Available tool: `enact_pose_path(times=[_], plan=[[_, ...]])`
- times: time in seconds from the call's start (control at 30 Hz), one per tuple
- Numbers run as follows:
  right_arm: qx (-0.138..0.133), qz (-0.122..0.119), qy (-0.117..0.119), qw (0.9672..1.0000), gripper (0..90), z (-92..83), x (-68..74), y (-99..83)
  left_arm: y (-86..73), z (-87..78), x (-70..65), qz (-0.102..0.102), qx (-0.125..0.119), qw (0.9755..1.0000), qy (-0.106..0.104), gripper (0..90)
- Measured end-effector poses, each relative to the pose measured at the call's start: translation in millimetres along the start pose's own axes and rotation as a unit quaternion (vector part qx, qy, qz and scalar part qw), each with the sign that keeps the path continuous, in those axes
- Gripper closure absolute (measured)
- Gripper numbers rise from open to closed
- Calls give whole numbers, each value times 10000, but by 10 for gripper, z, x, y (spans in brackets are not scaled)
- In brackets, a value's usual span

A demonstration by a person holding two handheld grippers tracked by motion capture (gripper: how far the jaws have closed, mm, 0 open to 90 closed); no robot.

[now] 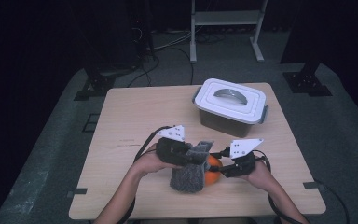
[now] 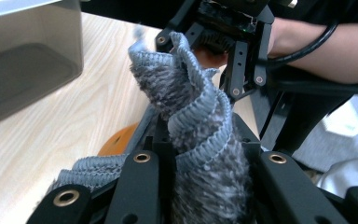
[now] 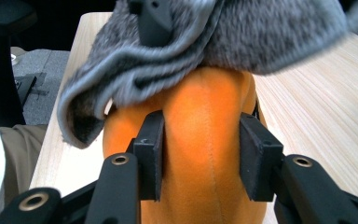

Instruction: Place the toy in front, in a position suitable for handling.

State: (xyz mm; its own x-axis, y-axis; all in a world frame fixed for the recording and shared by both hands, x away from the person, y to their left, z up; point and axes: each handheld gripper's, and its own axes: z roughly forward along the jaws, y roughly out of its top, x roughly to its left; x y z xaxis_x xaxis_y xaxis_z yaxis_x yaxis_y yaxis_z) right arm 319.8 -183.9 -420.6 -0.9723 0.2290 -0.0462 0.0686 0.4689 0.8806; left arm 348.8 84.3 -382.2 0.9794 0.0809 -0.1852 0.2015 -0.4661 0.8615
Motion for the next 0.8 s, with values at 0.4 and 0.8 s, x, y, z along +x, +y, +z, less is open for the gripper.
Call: enact_pose_path(times=[0.4,0.8], plan=[[-13,91,54,9999,569,-127,-58,-99,-435,-192,131,-580,79,9978,320,677],[-478,194,238,9984,600,43,-20,52,-389,-265,85,-506,-24,9986,168,710]])
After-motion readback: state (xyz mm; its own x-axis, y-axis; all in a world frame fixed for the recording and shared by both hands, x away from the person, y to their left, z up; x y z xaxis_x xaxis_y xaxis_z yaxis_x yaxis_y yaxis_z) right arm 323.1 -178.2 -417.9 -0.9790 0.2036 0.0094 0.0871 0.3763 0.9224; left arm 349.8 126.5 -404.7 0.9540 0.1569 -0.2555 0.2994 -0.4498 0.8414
